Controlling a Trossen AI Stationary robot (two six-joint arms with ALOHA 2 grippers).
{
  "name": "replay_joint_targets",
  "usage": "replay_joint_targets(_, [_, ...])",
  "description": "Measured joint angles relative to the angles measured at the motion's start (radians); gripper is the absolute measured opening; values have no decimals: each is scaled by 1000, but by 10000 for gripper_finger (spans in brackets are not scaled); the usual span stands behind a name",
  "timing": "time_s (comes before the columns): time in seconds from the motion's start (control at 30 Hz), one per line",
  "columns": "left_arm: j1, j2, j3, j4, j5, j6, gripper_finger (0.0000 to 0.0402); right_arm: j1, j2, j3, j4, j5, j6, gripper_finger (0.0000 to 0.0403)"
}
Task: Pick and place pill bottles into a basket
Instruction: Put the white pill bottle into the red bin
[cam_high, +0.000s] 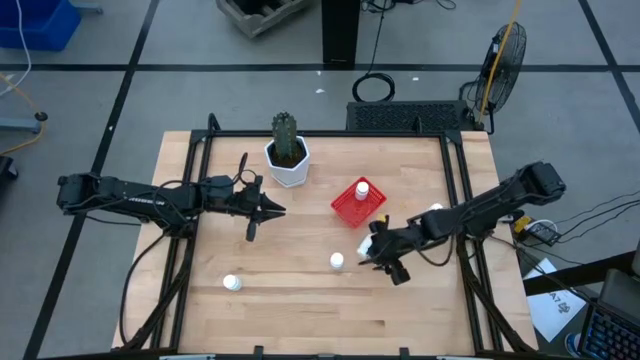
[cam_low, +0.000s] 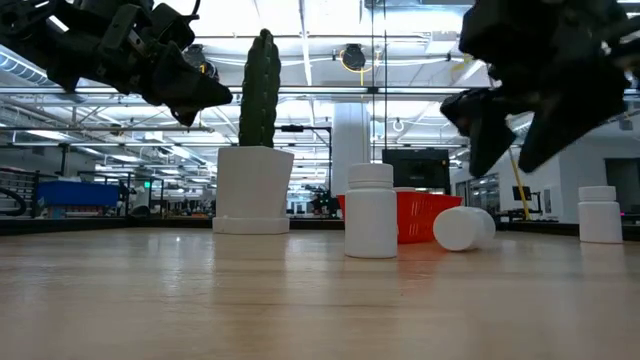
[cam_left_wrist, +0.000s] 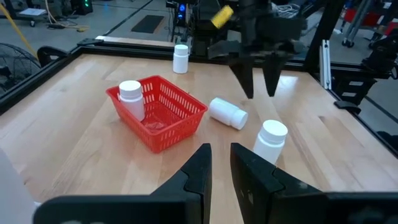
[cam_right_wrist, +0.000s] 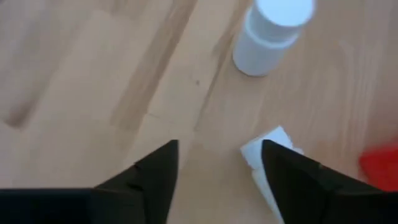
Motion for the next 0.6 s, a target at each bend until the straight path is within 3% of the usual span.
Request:
replay_joint_targets(0.1, [0, 0, 0, 0, -10, 14, 62, 1, 35, 28, -9, 32, -124, 254])
replay_joint_targets(0.23, [1, 0, 0, -1, -29, 20, 62, -10, 67, 66, -12, 163, -221, 271])
replay_joint_targets(0.6, [2, 0, 0, -2, -29, 20, 62, -32, 132, 69, -30, 185, -279, 250])
